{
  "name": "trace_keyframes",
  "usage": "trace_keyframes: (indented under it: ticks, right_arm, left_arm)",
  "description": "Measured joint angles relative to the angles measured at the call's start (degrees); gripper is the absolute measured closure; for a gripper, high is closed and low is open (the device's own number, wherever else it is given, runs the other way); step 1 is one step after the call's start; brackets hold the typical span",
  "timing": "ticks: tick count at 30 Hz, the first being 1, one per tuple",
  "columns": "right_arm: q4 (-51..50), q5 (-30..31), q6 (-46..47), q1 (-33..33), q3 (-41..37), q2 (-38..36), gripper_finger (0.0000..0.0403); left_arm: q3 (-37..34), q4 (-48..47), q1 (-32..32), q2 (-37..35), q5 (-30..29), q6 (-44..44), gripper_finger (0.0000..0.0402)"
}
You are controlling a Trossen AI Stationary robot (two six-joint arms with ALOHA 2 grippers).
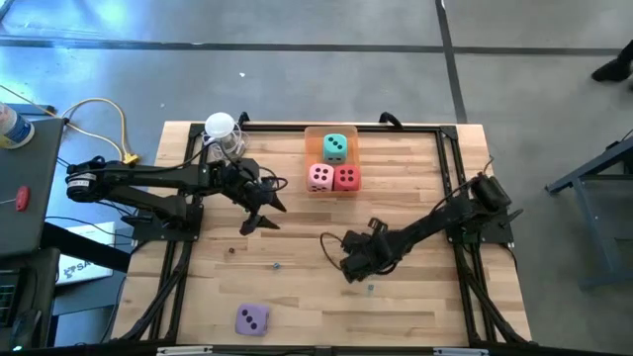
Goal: Pick & Place Dice
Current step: Put the blue die into the orange bin
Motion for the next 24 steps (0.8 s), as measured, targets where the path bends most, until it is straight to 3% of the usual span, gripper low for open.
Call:
trace_keyframes:
  ticks: [5,10,16,24]
  right_arm:
    - [-4.02,9.56,-1.44,-3.98,-0.01,-6.58,0.0363]
    - [-2.71,13.06,-8.23,-11.76,0.01,-11.74,0.0364]
    - [3.32,10.79,-16.33,-24.59,0.03,-12.25,0.0364]
    - [14.05,1.49,-23.86,-37.14,0.03,-10.32,0.0364]
  left_arm:
    - [0.0,0.74,-1.24,0.01,-0.11,0.01,0.0123]
    - [-0.02,1.84,-2.48,0.01,-1.06,-1.33,0.0123]
    - [0.0,4.11,-2.98,0.01,-1.14,-1.43,0.0123]
    - [0.0,4.48,-2.98,0.01,-1.14,-1.54,0.0123]
